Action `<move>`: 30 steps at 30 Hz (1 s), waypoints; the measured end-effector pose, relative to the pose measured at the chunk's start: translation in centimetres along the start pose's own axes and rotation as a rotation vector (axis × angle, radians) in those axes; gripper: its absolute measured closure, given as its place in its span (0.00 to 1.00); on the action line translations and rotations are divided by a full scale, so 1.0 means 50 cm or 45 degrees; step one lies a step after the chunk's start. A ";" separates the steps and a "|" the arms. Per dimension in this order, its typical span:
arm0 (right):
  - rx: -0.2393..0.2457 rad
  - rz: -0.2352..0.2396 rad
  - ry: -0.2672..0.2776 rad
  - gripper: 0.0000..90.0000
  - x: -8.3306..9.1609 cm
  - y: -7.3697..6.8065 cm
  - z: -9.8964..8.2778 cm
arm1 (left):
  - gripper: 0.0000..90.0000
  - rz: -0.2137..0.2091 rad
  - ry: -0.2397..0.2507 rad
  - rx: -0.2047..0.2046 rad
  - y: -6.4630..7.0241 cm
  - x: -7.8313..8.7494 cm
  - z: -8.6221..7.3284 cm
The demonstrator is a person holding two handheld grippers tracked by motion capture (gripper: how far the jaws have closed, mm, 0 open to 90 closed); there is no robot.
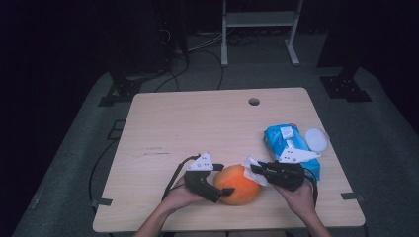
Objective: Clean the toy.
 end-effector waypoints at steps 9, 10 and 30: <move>0.159 0.098 0.036 0.89 -0.028 -0.070 0.041 | 0.35 0.077 0.030 -0.143 0.039 -0.012 0.011; 0.174 0.087 0.025 0.89 -0.028 -0.068 0.041 | 0.35 0.063 0.032 -0.139 0.037 -0.010 0.009; 0.120 -0.067 -0.048 0.89 0.002 -0.007 0.006 | 0.39 0.085 0.036 -0.141 0.026 -0.004 0.002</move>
Point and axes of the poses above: each handheld gripper's, and its own axes: x roughly backward along the jaws, z roughly out of its top, y roughly to its right, the point moved 4 cm from there along -x, roughly forward along the jaws, and after that the axes turned 9 degrees about x, right-handed, at the moved point
